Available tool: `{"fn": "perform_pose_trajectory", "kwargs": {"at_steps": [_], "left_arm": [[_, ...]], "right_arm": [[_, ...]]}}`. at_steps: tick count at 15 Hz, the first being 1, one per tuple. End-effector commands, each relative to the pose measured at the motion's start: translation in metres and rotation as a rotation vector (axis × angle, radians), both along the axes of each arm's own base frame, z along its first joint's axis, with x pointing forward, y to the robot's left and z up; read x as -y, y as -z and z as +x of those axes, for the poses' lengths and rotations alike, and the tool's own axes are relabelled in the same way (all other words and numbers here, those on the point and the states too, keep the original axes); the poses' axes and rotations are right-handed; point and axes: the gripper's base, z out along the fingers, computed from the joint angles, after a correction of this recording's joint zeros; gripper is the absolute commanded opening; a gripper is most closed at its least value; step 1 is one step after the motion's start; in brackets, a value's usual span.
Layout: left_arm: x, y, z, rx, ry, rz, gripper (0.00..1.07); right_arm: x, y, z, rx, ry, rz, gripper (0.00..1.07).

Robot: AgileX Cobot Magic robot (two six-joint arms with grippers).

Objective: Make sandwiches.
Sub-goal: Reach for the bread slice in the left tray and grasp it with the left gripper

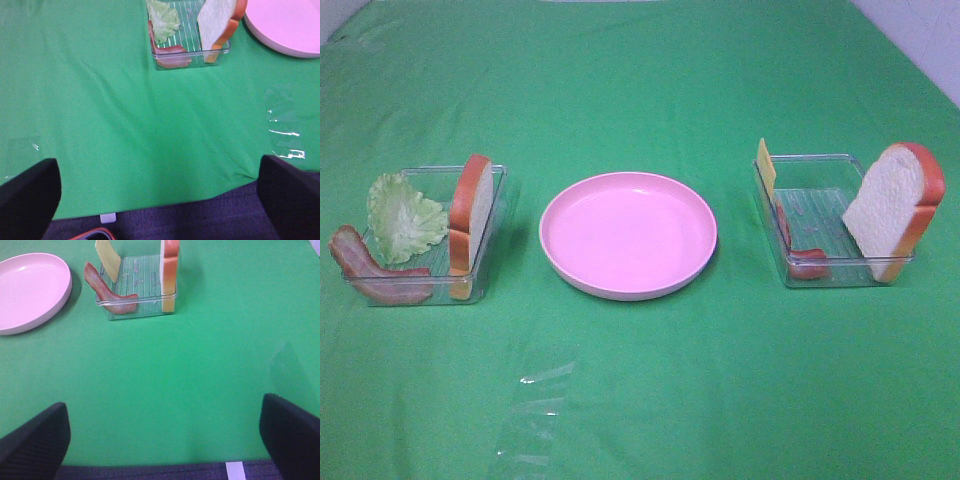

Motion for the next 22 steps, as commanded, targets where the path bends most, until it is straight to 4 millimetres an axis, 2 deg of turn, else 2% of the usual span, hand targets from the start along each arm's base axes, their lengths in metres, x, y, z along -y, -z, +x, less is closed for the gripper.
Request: {"fn": "perform_pose_trajectory", "kwargs": {"at_steps": [1,2,4,5,7,10,12,13,16,17,22], "left_arm": [[-0.001,-0.026,0.042,-0.181,0.02,0.02,1.02],[-0.002,-0.028,0.055,-0.221,0.016,0.027,1.02],[-0.003,-0.044,0.104,-0.292,0.012,0.049,1.02],[-0.004,-0.046,0.154,-0.384,-0.034,0.031,1.02],[-0.002,-0.048,0.2,-0.418,-0.014,0.03,1.02],[0.006,-0.038,0.262,-0.469,0.009,0.014,1.02],[0.033,-0.018,0.295,-0.524,0.057,0.019,1.02],[0.041,-0.013,0.301,-0.537,0.073,0.023,1.02],[0.097,0.026,0.334,-0.623,0.16,0.052,1.02],[0.119,0.045,0.345,-0.659,0.174,0.061,1.02],[0.151,0.093,0.36,-0.722,0.198,0.084,1.02]], "right_arm": [[0.0,0.0,-0.003,0.036,0.001,-0.003,0.98],[0.0,0.0,-0.003,0.036,0.001,-0.003,0.98],[0.0,0.0,-0.003,0.036,0.001,-0.003,0.98],[0.0,0.0,-0.003,0.036,0.001,-0.003,0.98],[0.0,0.0,-0.003,0.036,0.001,-0.003,0.98],[0.0,0.0,-0.003,0.036,0.001,-0.003,0.98],[0.0,0.0,-0.003,0.036,0.001,-0.003,0.98],[0.0,0.0,-0.003,0.036,0.001,-0.003,0.98],[0.0,0.0,-0.003,0.036,0.001,-0.003,0.98],[0.0,0.0,-0.003,0.036,0.001,-0.003,0.98],[0.0,0.0,-0.003,0.036,0.001,-0.003,0.98]]}}
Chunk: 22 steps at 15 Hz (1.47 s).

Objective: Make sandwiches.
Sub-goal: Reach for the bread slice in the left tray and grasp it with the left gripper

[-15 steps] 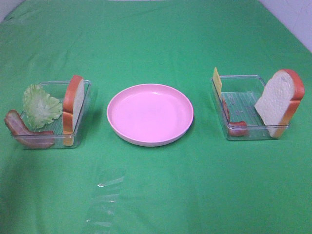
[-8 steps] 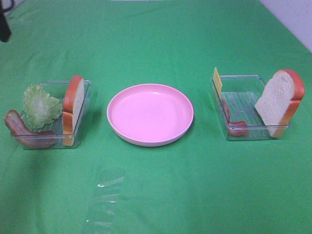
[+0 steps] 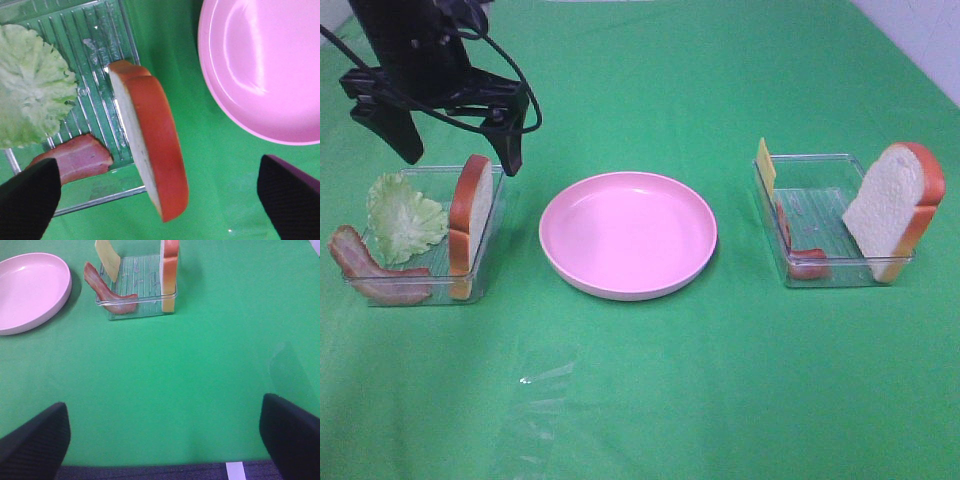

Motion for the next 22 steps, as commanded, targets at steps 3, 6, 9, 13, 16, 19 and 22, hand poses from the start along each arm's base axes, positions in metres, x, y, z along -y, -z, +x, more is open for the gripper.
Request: {"fn": "perform_pose_trajectory", "kwargs": {"at_steps": [3,6,9,13,16,19,22], "left_arm": [[0.009,0.025,-0.002,-0.106,0.021,0.045,1.02],[0.005,0.041,0.002,-0.13,0.045,0.114,1.02],[0.001,0.047,0.004,-0.134,0.056,0.139,1.02],[0.001,0.047,0.004,-0.136,0.074,0.145,1.0],[0.0,0.047,0.004,-0.134,0.076,0.15,0.9],[0.0,0.047,0.004,-0.132,0.078,0.157,0.53],[-0.001,0.047,0.002,-0.156,0.055,0.163,0.51]], "right_arm": [[0.0,0.0,-0.003,0.036,0.001,-0.003,0.98],[0.0,0.0,-0.003,0.036,0.001,-0.003,0.98],[0.0,0.0,-0.003,0.036,0.001,-0.003,0.98],[0.0,0.0,-0.003,0.036,0.001,-0.003,0.98],[0.0,0.0,-0.003,0.036,0.001,-0.003,0.98],[0.0,0.0,-0.003,0.036,0.001,-0.003,0.98],[0.0,0.0,-0.003,0.036,0.001,-0.003,0.98]]}}
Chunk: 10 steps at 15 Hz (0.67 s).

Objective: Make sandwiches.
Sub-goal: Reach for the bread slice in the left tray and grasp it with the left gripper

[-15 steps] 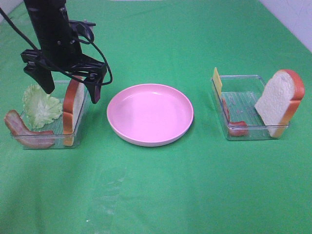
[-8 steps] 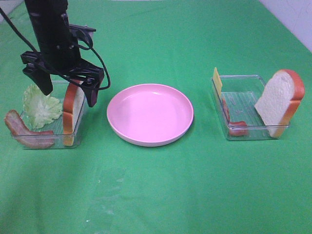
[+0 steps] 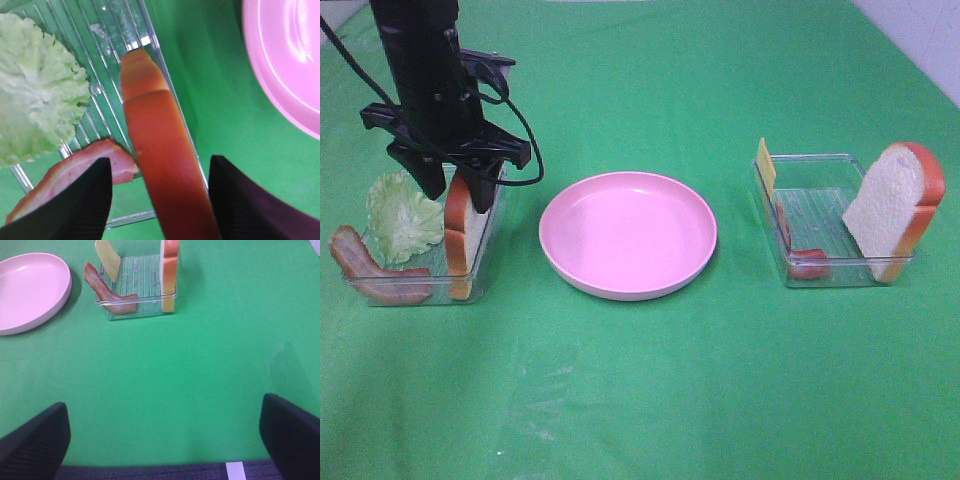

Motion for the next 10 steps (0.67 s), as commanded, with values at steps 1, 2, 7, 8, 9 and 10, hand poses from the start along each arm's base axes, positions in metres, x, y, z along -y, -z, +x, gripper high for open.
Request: {"fn": "perform_pose_trajectory", "kwargs": {"at_steps": [1,2,7,8,9,10], "left_arm": [[-0.0029,0.0016,-0.0075,-0.089,-0.021,0.034,0.51],[-0.0028,0.0016,-0.0071,-0.085,-0.021,0.033,0.51],[-0.0014,0.0016,-0.008,-0.094,-0.032,0.017,0.45],[-0.0013,0.0016,-0.0082,-0.097,-0.033,0.016,0.34],[-0.0013,0.0016,-0.0082,-0.097,-0.033,0.016,0.28],[-0.0014,0.0016,-0.0084,-0.099,-0.034,0.017,0.18]], "right_arm": [[0.0,0.0003,-0.0027,0.036,0.001,-0.003,0.98],[0.0,0.0003,-0.0027,0.036,0.001,-0.003,0.98],[0.0,0.0003,-0.0027,0.036,0.001,-0.003,0.98],[0.0,0.0003,-0.0027,0.036,0.001,-0.003,0.98],[0.0,0.0003,-0.0027,0.036,0.001,-0.003,0.98],[0.0,0.0003,-0.0027,0.036,0.001,-0.003,0.98]]}}
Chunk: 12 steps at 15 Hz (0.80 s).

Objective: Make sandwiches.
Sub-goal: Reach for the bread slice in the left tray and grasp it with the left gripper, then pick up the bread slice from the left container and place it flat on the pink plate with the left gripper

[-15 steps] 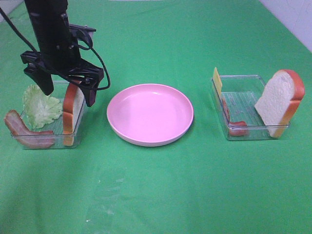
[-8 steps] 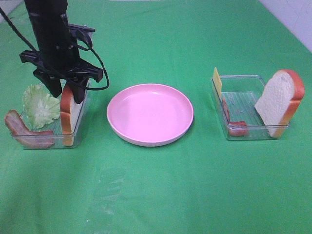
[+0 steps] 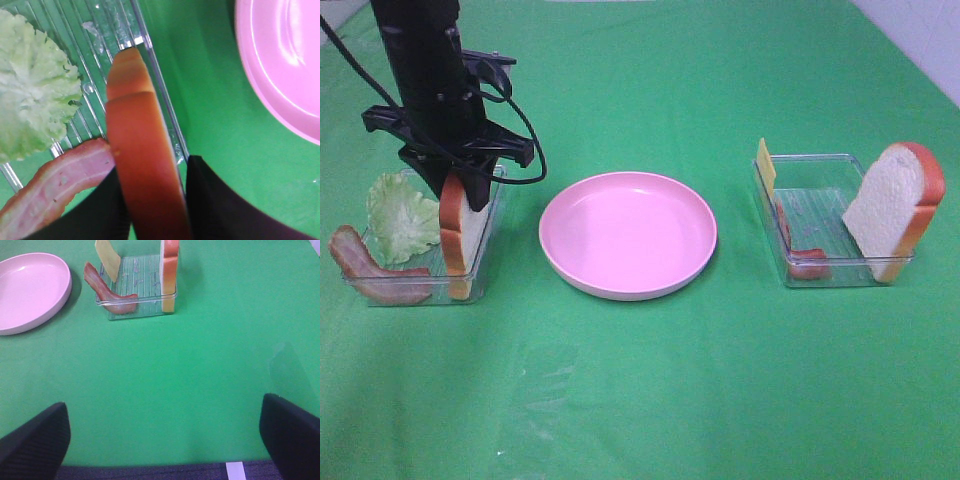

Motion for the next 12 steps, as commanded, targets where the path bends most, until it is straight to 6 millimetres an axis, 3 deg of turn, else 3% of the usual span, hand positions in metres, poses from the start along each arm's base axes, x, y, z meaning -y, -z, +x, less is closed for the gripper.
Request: {"fn": "perform_pose_trajectory", "kwargs": {"at_steps": [1,2,5,9,10,11,12], "left_arm": [[-0.003,0.001,-0.008,-0.095,-0.02,0.033,0.09],[-0.003,0.0,-0.008,-0.094,-0.035,0.032,0.0],[-0.003,-0.001,-0.009,-0.096,-0.069,0.03,0.0],[-0.006,-0.023,-0.012,-0.039,-0.096,0.023,0.0],[-0.007,-0.035,-0.014,-0.013,-0.108,0.013,0.0],[-0.009,-0.062,-0.022,0.045,-0.118,-0.018,0.0],[-0.01,-0.069,-0.024,0.06,-0.121,-0.025,0.0]], "right_arm": [[0.0,0.0,-0.003,0.036,0.001,-0.003,0.98],[0.0,0.0,-0.003,0.036,0.001,-0.003,0.98],[0.0,0.0,-0.003,0.036,0.001,-0.003,0.98],[0.0,0.0,-0.003,0.036,0.001,-0.003,0.98],[0.0,0.0,-0.003,0.036,0.001,-0.003,0.98],[0.0,0.0,-0.003,0.036,0.001,-0.003,0.98],[0.0,0.0,-0.003,0.036,0.001,-0.003,0.98]]}}
